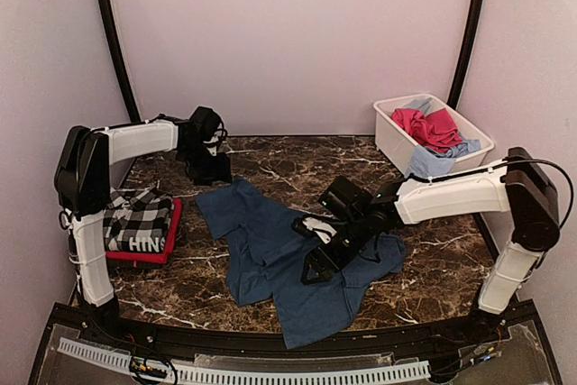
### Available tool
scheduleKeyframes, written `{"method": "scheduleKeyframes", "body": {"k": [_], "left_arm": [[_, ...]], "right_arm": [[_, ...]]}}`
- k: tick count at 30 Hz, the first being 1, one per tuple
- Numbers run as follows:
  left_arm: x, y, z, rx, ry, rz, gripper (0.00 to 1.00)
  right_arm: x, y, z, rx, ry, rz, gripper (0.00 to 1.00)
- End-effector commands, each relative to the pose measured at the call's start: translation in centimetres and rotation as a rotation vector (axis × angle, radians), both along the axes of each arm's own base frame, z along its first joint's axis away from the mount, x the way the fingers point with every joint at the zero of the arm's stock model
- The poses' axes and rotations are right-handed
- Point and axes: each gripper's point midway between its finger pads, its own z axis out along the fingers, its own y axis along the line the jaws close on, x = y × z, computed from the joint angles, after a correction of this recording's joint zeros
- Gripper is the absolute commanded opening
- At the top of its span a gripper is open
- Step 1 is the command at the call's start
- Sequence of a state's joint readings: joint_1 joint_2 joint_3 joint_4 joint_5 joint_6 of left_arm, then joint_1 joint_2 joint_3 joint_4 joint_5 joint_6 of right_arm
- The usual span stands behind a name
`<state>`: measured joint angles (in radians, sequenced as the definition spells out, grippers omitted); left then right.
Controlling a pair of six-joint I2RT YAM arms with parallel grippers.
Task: Fold and stack the mixed laundry pile
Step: Rotate the crumpled T-shirt at the center of the board, then pick up the crumpled T-shirt from the center of the board.
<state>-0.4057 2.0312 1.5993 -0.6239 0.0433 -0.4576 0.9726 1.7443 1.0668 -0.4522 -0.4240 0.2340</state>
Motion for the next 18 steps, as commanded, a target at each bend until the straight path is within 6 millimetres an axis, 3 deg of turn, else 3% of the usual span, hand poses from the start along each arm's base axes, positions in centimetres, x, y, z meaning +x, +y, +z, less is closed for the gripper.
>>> {"method": "scheduleKeyframes", "body": {"k": [1, 3, 7, 13, 18], "left_arm": [[-2.5, 1.1, 5.3, 0.009, -0.065, -0.058, 0.64], [-4.3, 1.6, 5.9, -0.016, -0.077, -0.054, 0.65], [-7.5, 2.3, 6.0, -0.068, -0.082, -0.04, 0.67], [-9.9, 2.7, 5.6, -0.103, -0.056, -0.032, 0.68], [-10.4, 2.7, 5.4, -0.108, -0.039, -0.036, 0.68]], "right_arm": [[0.6, -1.0, 4.9, 0.031, -0.096, -0.055, 0.74], [-0.6, -1.0, 5.7, 0.048, -0.124, -0.03, 0.71], [-4.9, 1.1, 6.2, 0.061, -0.191, 0.106, 0.67], [-10.5, 3.1, 1.1, -0.071, -0.196, 0.305, 0.53], [-13.4, 4.7, -0.9, -0.113, -0.208, 0.402, 0.47]]}}
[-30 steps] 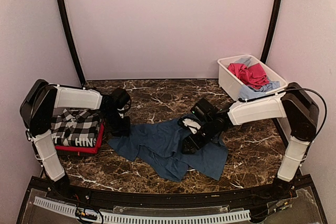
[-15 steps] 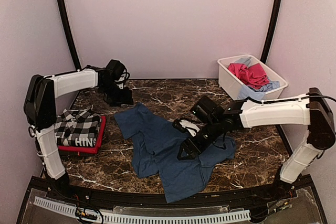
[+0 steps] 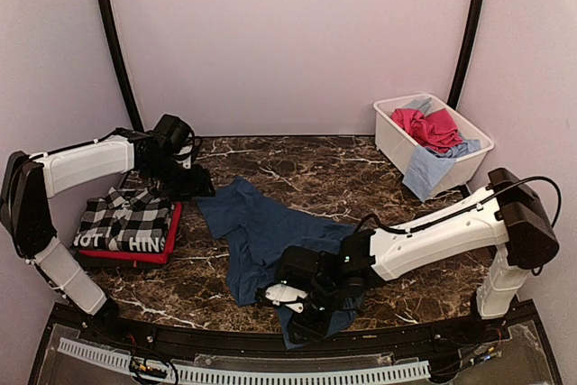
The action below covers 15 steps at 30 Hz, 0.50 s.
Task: Fold and stack the mixed laundry pile
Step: Pick up the crumpled T-shirt from the center of the board.
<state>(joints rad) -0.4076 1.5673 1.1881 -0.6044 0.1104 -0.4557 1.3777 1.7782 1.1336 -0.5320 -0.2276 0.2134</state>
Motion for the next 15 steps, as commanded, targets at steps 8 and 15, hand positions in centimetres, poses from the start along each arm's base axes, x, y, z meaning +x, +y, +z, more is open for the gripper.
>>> {"method": "scheduleKeyframes", "body": {"k": [8, 15], "left_arm": [[-1.1, 0.0, -0.2, -0.016, 0.023, -0.006, 0.68], [-1.0, 0.3, 0.0, -0.003, 0.015, 0.0, 0.69]], "right_arm": [[-3.8, 2.4, -0.7, -0.016, -0.039, 0.105, 0.43], [-3.3, 1.6, -3.1, -0.108, -0.082, 0.088, 0.42]]}}
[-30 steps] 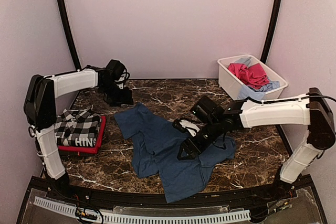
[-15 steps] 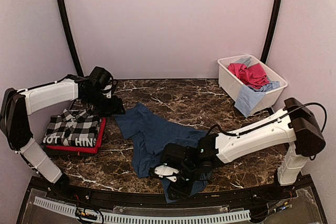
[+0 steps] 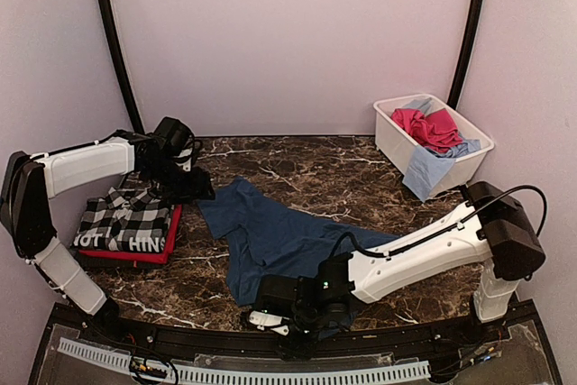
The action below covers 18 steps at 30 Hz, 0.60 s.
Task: Fold and stack the mixed laundry pile
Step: Pick up the crumpled T-shirt from the center of the board.
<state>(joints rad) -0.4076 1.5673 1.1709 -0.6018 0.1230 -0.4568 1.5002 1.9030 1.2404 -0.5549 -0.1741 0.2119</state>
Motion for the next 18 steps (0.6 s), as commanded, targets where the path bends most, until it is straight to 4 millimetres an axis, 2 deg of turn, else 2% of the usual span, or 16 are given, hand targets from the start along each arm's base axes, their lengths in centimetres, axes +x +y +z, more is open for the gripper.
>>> {"method": "scheduleKeyframes", "body": {"k": [1, 6, 10, 12, 15, 16, 18], "left_arm": [[-0.5, 0.3, 0.7, 0.002, -0.005, 0.005, 0.69], [-0.5, 0.2, 0.6, -0.003, -0.003, 0.006, 0.69], [-0.7, 0.3, 0.3, -0.001, 0.003, 0.007, 0.68], [-0.7, 0.4, 0.3, 0.003, 0.002, 0.008, 0.68], [-0.8, 0.5, 0.3, 0.008, 0.0, 0.006, 0.68], [-0.8, 0.5, 0.1, 0.01, 0.003, 0.006, 0.68], [-0.8, 0.5, 0.0, 0.007, 0.004, 0.004, 0.68]], "right_arm": [[0.7, -0.8, -1.6, -0.074, -0.054, -0.024, 0.42], [2.2, -2.3, -3.4, -0.165, -0.136, -0.057, 0.4], [3.2, -2.8, -3.7, -0.199, -0.186, -0.085, 0.3], [3.6, -3.0, -3.7, -0.21, -0.209, -0.092, 0.21], [3.9, -2.7, -2.6, -0.194, -0.222, -0.103, 0.03], [4.1, -2.6, -2.0, -0.186, -0.233, -0.107, 0.0], [4.6, -2.1, -0.4, -0.159, -0.261, -0.116, 0.0]]}}
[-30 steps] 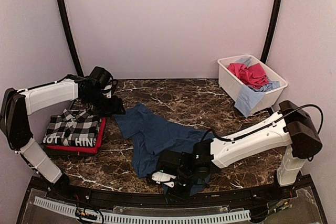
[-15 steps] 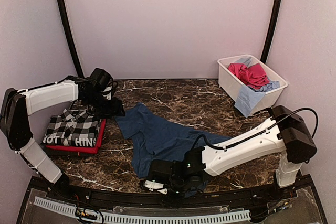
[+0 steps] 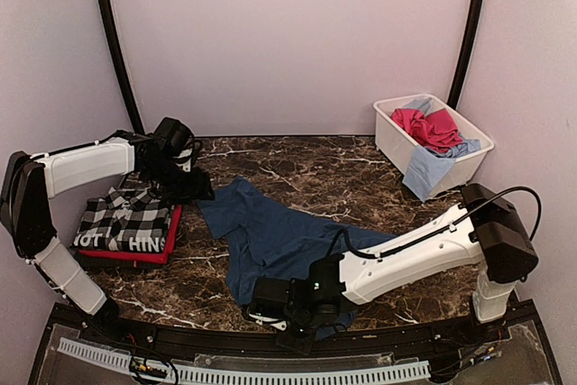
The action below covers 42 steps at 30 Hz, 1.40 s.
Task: Fold and stack the mixed laundry pile
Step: Pick up the crumpled T-shirt from the center of the board.
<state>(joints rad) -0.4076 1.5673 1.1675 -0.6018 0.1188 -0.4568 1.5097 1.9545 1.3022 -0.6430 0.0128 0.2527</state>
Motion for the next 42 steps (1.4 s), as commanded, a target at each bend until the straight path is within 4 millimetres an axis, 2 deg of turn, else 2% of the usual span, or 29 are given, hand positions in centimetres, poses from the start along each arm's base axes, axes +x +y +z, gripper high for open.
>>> {"method": "scheduleKeyframes", "body": {"k": [1, 9, 12, 16, 21, 24, 28, 32, 35, 38, 42], "left_arm": [[-0.7, 0.3, 0.2, -0.002, 0.001, 0.002, 0.68], [-1.5, 0.1, -0.9, -0.024, 0.027, 0.001, 0.67], [-1.8, -0.3, -1.3, -0.043, 0.03, -0.012, 0.64], [-2.8, -0.9, -2.2, -0.039, 0.032, -0.035, 0.59], [-3.9, -1.6, -4.0, 0.009, 0.05, -0.066, 0.51], [-4.2, -2.2, -4.9, 0.017, 0.064, -0.071, 0.48], [-3.7, -1.9, -5.3, 0.053, 0.055, -0.023, 0.48], [-2.5, -1.9, -4.8, 0.072, 0.033, 0.0, 0.47], [-2.3, -1.8, -6.0, 0.103, 0.074, 0.009, 0.46], [-2.2, -0.7, -6.9, 0.157, 0.081, 0.053, 0.48], [-0.2, 1.2, -6.2, 0.225, 0.013, 0.137, 0.52]], "right_arm": [[2.2, -1.3, 1.5, -0.053, -0.111, -0.04, 0.0], [5.6, -1.1, 8.8, 0.08, -0.202, -0.126, 0.0], [7.9, -2.1, 11.6, 0.125, -0.255, -0.183, 0.0], [12.8, -4.7, 15.3, 0.169, -0.35, -0.312, 0.0], [18.8, -9.5, 19.3, 0.218, -0.453, -0.485, 0.0], [21.5, -12.5, 21.4, 0.24, -0.508, -0.576, 0.0], [24.2, -16.1, 24.2, 0.265, -0.582, -0.686, 0.0], [26.0, -18.9, 26.0, 0.288, -0.631, -0.76, 0.0], [27.3, -20.3, 26.8, 0.285, -0.663, -0.788, 0.0], [28.2, -21.1, 27.3, 0.283, -0.685, -0.809, 0.0], [29.0, -21.7, 28.0, 0.295, -0.702, -0.823, 0.0]]}}
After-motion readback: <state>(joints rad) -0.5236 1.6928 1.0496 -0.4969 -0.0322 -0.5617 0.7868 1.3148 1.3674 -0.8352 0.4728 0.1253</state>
